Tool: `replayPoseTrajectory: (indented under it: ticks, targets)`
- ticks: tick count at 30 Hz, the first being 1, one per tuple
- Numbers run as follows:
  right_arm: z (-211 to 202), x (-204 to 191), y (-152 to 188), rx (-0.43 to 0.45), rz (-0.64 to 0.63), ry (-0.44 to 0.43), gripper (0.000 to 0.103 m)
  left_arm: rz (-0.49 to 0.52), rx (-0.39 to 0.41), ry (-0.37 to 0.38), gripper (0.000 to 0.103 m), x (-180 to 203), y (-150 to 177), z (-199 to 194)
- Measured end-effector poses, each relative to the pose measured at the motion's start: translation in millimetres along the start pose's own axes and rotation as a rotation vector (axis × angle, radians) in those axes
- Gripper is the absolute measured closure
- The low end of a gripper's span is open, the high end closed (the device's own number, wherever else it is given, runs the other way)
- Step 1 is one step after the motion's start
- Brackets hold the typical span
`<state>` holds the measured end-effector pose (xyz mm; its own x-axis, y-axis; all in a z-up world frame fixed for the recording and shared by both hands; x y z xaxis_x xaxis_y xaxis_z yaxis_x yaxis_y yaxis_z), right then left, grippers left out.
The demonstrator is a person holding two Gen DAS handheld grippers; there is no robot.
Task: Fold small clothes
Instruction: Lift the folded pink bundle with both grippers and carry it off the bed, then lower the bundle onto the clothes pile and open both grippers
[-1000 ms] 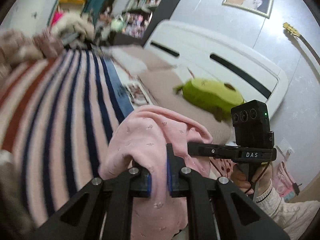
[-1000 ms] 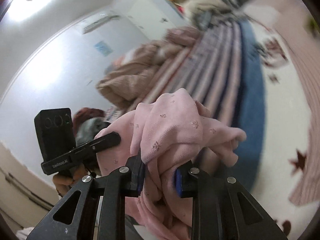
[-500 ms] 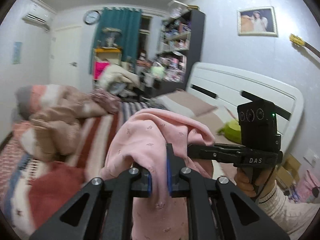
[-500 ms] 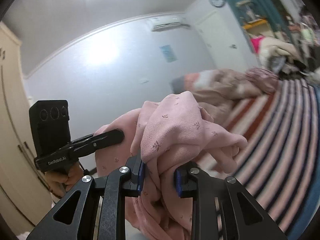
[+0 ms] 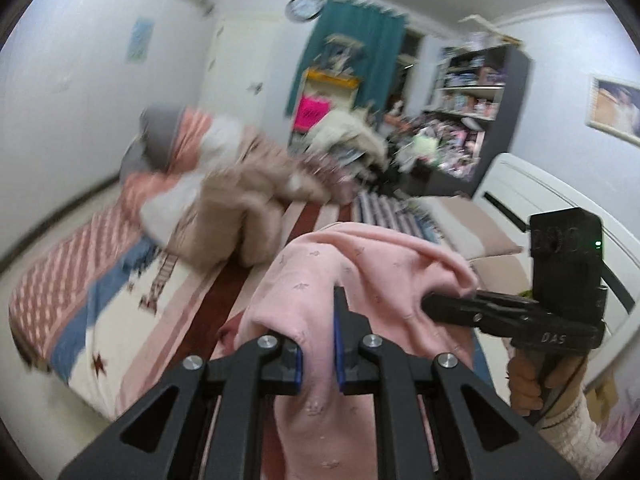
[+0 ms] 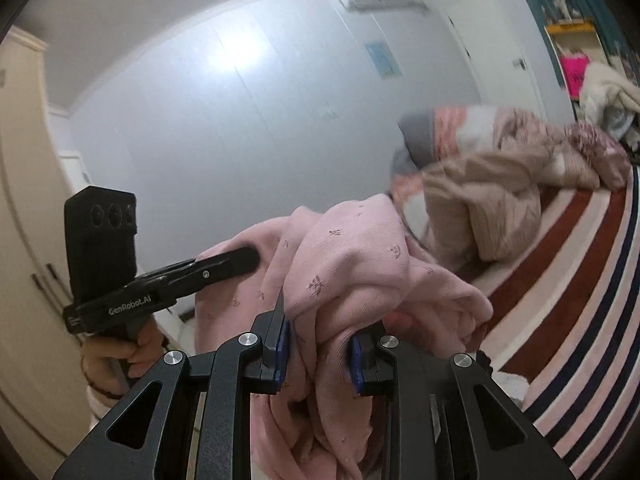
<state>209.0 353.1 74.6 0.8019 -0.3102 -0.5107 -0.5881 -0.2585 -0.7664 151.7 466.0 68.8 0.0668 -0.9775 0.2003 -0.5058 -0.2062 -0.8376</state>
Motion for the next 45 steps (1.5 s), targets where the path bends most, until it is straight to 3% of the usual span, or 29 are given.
replayPoseTrajectory:
  ticks: [7, 13, 20, 24, 26, 29, 41, 45]
  targets:
    - [63.1, 64.0, 20.5, -0.113, 0.070, 0.091, 0.084, -0.116, -0.090, -0.001, 0.088, -57.0, 40.2, 68.1]
    - [79.0, 97.1, 33.4, -0.130, 0.062, 0.184, 0.084, -0.152, -0.102, 0.060, 0.085, -58.2, 58.7, 96.8]
    - [76.6, 115.3, 37.3, -0.129, 0.082, 0.243, 0.079, -0.175, -0.100, 0.072, 0.070, -55.0, 59.2, 117.0]
    - [71.6, 117.9, 39.8, -0.131, 0.139, 0.176, 0.075, -0.180, -0.076, 0.111, 0.048, -50.5, 56.3, 112.5]
    - [65.0, 115.6, 39.2, -0.125, 0.131, 0.175, 0.066, -0.150, -0.071, 0.095, 0.043, -45.7, 54.2, 103.5]
    - [54.6, 112.9, 36.1, -0.109, 0.107, 0.196, 0.055, -0.134, -0.038, 0.081, 0.028, -42.4, 45.5, 86.3]
    - [16.2, 102.9, 33.5, -0.058, 0.098, 0.207, 0.046, -0.044, -0.022, -0.007, 0.027, -14.4, 37.6, 47.2]
    - [-14.1, 104.9, 44.5, -0.030, 0.093, 0.213, 0.043, -0.002, 0.008, -0.027, 0.027, 10.5, 40.4, 28.1]
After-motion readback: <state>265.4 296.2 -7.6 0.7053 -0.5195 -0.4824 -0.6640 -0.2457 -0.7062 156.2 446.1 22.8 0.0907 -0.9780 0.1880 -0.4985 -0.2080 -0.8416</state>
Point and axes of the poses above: each gripper's, at about its wrist camera, not at the fingertips, and z roughly the way its jaws point, x to its right, y to its underside, the point moved 10 cm from there along z, roughly the way its jaws point, and after that the axes turned 5 degrees about z, right-handed, at the moved point
